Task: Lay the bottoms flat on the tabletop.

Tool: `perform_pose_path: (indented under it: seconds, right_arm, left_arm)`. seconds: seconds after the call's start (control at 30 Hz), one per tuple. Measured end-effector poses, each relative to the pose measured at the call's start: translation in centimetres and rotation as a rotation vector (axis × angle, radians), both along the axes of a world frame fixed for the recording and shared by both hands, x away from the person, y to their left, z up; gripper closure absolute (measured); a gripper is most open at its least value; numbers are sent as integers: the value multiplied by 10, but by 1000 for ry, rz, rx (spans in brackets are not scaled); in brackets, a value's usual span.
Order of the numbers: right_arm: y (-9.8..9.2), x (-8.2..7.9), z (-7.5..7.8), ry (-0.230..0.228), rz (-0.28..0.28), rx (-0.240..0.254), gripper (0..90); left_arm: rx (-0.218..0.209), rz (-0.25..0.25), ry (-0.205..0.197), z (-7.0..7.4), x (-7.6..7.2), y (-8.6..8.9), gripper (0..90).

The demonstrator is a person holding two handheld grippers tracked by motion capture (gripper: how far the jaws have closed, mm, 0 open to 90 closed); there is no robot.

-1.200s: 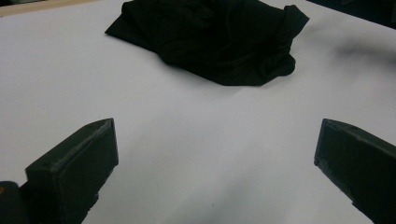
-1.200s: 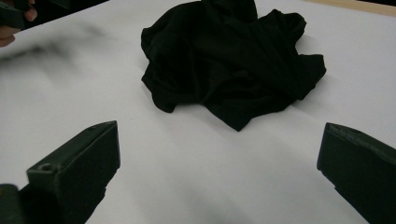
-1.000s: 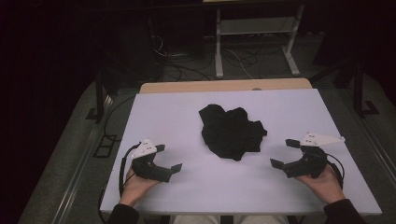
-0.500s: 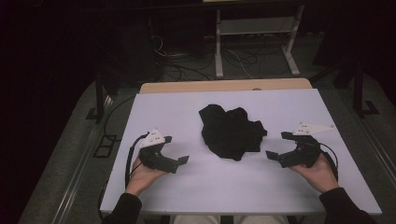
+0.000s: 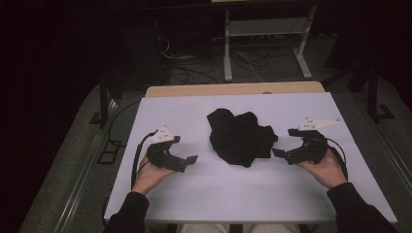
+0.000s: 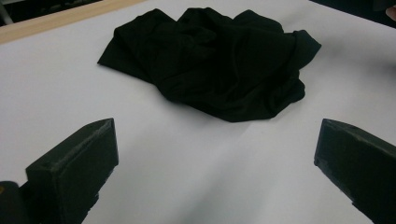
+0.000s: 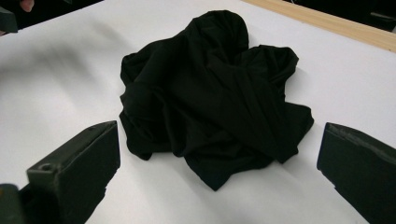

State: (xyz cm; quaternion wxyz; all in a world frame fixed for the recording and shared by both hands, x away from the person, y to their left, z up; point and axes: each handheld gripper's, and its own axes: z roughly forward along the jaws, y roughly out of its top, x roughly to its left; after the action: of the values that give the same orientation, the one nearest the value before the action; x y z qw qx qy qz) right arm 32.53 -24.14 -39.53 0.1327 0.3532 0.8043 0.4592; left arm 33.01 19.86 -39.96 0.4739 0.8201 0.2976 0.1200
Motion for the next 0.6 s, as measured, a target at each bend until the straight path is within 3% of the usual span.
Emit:
perform_pose_path:
  seconds: [0.33, 0.6]
  right_arm:
    - [13, 16, 3, 4, 30, -15, 0]
    - [29, 30, 0, 8, 63, 12, 0]
  left_arm:
    - [2, -15, 3, 6, 14, -10, 0]
    - [3, -40, 9, 8, 28, -26, 0]
